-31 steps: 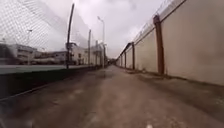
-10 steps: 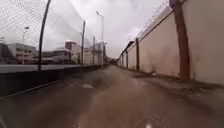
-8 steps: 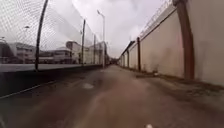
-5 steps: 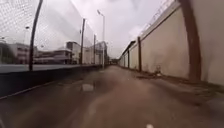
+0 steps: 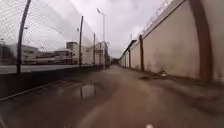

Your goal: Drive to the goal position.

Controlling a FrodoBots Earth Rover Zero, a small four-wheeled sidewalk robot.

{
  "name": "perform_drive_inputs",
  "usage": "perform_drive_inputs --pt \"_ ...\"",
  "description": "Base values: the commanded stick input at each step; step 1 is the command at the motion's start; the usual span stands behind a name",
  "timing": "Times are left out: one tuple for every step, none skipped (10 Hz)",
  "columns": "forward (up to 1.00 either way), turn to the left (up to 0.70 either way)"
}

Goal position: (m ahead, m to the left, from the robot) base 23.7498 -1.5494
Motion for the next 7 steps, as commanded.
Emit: perform_drive_inputs --pt "0.85 0.0" --pt "0.85 0.0" --pt "0.85 0.0" --pt "0.85 0.0" --pt "0.85 0.0" --pt "0.85 0.0" --pt "0.85 0.0"
